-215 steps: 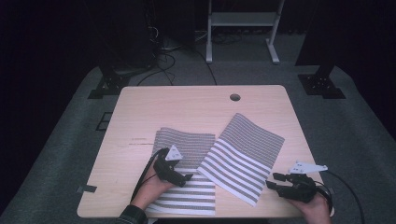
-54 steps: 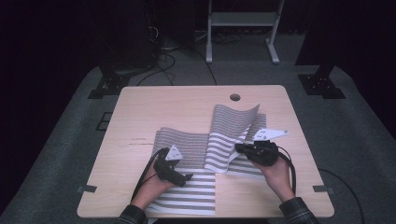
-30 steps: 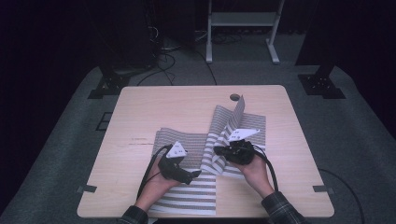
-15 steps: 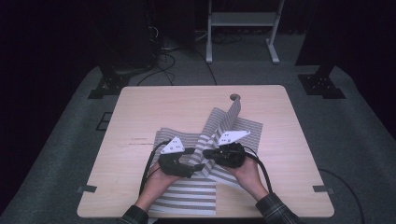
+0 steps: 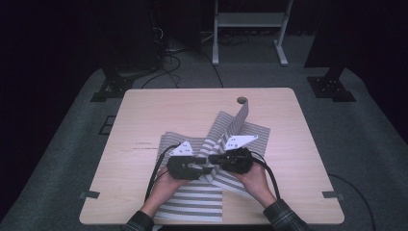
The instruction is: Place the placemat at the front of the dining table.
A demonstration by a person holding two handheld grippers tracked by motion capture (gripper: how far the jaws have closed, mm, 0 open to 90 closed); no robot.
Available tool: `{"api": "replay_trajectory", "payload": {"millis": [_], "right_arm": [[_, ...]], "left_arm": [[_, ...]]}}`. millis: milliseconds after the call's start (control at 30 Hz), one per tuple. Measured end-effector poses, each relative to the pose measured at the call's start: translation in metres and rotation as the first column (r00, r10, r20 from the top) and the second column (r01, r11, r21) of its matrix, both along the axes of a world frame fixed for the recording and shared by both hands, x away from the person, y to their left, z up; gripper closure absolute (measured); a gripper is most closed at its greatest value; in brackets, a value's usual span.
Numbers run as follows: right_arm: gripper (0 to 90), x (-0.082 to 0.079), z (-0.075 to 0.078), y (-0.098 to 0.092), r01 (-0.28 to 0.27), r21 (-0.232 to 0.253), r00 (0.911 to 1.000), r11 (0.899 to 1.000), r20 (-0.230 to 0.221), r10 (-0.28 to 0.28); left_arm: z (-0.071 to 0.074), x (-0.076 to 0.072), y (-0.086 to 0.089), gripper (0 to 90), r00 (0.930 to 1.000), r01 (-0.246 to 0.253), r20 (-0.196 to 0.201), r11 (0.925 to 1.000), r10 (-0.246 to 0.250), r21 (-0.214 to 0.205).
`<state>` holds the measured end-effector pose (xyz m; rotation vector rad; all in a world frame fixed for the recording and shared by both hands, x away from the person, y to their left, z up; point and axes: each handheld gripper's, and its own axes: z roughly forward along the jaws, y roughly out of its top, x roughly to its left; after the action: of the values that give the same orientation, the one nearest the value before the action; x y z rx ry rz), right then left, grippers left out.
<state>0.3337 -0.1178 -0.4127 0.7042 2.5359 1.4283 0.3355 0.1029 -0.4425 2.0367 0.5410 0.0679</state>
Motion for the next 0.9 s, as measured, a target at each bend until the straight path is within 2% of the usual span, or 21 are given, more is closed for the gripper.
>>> {"api": "replay_trajectory", "payload": {"millis": [233, 367, 533, 767, 900], "right_arm": [[86.0, 0.0, 0.0, 0.0, -0.003, 0.006, 1.0, 1.0, -0.002, 0.003], [79.5, -0.001, -0.001, 0.001, -0.004, 0.003, 1.0, 1.0, 0.003, 0.004], [66.0, -0.001, 0.002, -0.002, 0.004, 0.02, 0.9999, 1.0, 0.011, -0.004], [60.0, -0.007, 0.011, -0.017, 0.037, 0.029, 0.9984, 0.999, 0.041, -0.038], [55.5, -0.011, 0.008, -0.03, 0.071, 0.008, 0.9967, 0.997, 0.039, -0.071]], "left_arm": [[-0.001, 0.001, -0.003, 75.5, 0.9993, -0.017, -0.033, 0.9998, 0.018, 0.009], [0.0, 0.002, -0.003, 86.2, 0.9969, -0.046, -0.063, 0.9985, 0.048, 0.03], [0.0, 0.003, -0.002, 86.8, 0.9956, -0.063, -0.067, 0.9973, 0.065, 0.038], [0.0, 0.003, 0.003, 86.7, 0.9937, -0.089, -0.064, 0.9953, 0.091, 0.038], [0.001, 0.004, 0.005, 86.7, 0.9929, -0.102, -0.057, 0.994, 0.105, 0.04]]}}
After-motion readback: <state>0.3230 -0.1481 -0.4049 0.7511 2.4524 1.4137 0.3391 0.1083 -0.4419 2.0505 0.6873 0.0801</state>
